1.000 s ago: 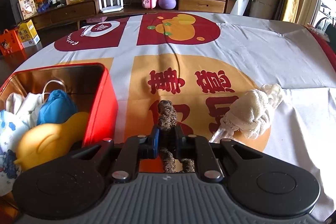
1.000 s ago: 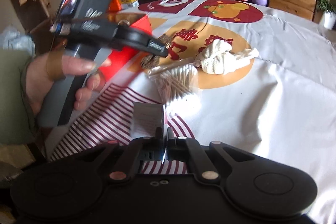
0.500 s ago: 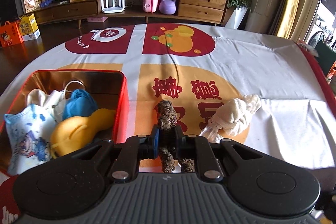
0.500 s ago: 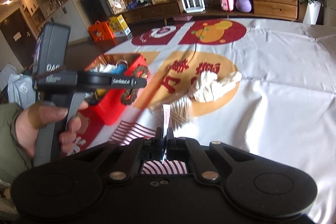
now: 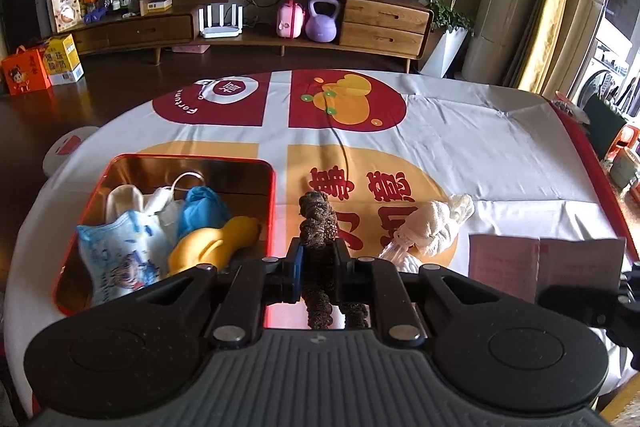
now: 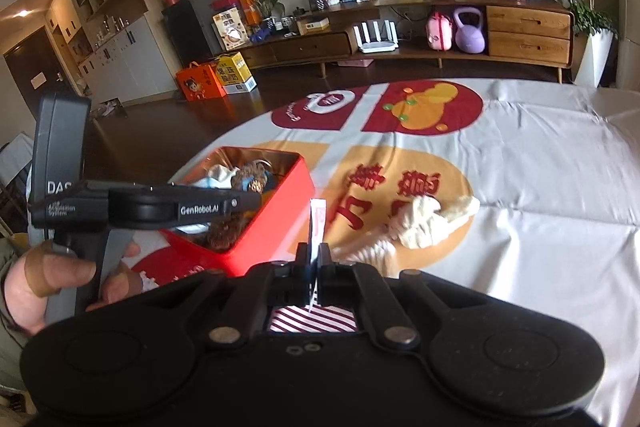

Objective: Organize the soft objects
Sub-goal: 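Lift the bracelet with the left tool while the right tool carries the sachet toward the tin box, then lower the bracelet into the tin box and open the left tool while the right tool drops the sachet in, then move both tools out of the tin box toward the cotton swab bag and white crocheted cloth, then grasp the clear cotton swab bag with the left tool while the right tool grasps the white crocheted cloth, then lift the swab bag with the left tool while the right tool lifts the cloth toward the tin box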

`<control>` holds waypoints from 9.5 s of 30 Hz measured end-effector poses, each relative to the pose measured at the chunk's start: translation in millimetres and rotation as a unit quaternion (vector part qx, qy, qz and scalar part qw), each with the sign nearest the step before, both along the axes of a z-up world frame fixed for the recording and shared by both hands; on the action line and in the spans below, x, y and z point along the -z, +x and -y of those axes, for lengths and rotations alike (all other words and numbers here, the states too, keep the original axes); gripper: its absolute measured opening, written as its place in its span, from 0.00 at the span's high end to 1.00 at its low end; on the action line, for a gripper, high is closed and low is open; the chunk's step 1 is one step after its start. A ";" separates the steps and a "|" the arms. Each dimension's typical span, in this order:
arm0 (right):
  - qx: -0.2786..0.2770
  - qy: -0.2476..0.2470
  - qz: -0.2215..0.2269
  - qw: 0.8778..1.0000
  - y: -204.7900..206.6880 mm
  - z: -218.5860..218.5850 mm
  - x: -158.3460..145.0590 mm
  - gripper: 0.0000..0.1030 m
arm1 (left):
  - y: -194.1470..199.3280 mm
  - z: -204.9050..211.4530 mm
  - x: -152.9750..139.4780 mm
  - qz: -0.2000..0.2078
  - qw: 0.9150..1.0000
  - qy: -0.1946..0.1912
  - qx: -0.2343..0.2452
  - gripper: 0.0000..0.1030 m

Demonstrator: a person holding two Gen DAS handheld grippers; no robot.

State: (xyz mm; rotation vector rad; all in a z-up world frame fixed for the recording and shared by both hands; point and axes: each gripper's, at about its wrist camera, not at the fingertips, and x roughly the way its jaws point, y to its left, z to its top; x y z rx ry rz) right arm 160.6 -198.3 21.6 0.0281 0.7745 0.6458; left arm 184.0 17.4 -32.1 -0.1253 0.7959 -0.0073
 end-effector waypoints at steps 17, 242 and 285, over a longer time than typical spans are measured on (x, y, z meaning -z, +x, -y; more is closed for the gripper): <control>-0.048 0.011 0.025 0.998 -3.3 -79.2 -29.6 0.98 | -33.1 -60.6 -40.2 0.023 0.999 -0.009 -0.024 0.86; 0.020 -0.110 -0.005 0.994 84.5 10.4 62.9 0.64 | 9.2 71.8 81.5 -0.036 0.999 -0.032 0.018 0.66; -0.062 -0.069 0.060 0.994 9.8 -99.4 -17.5 0.63 | -49.4 -76.6 -35.4 0.063 0.996 0.007 -0.057 0.66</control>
